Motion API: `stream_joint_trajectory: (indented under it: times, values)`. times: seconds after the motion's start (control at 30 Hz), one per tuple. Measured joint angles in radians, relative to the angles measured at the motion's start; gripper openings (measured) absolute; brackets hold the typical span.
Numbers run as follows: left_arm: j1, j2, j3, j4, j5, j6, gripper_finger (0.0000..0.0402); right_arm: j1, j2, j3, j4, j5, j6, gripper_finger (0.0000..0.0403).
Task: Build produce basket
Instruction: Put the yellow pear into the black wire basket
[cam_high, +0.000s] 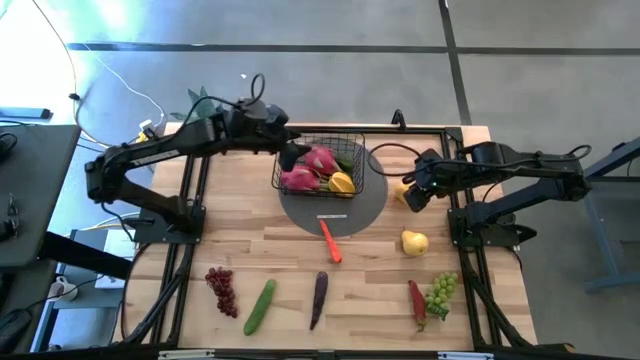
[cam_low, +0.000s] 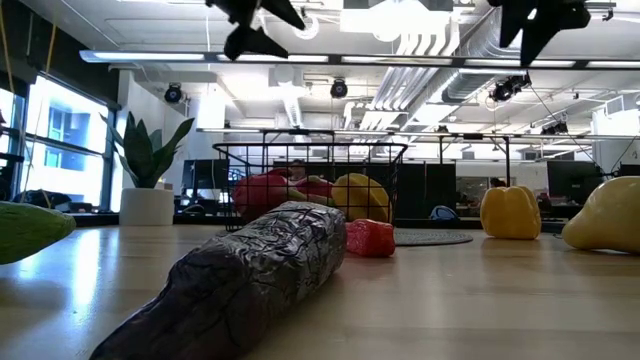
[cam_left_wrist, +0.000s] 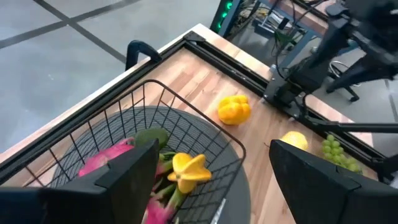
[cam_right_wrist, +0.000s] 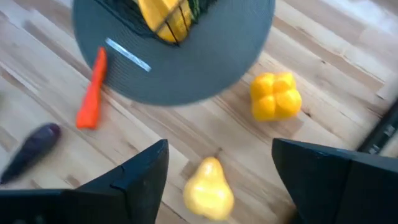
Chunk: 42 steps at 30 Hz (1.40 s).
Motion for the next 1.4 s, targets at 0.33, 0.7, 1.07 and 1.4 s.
stream_joint_trajectory:
  times: [0.33,0.7,1.07,1.4]
  values:
    - [-0.025,-0.06,0.0,-0.072,-0.022,0.0,0.0294,-0.066,0.0,0.0,-0.08,-0.032,0.062,0.0296]
    - [-0.06,-0.058,0.0,-0.133,-0.022,0.016,0.0294,-0.034,0.064,0.0,-0.14,-0.218,0.167,0.0296]
    - [-0.084,-0.058,0.0,-0.136,-0.022,0.034,0.0294,0.048,0.205,0.0,-0.141,-0.279,0.164,0.0296]
    - [-0.084,-0.058,0.0,-0.136,-0.022,0.034,0.0294,0.101,0.301,-0.011,-0.127,-0.295,0.123,0.0296]
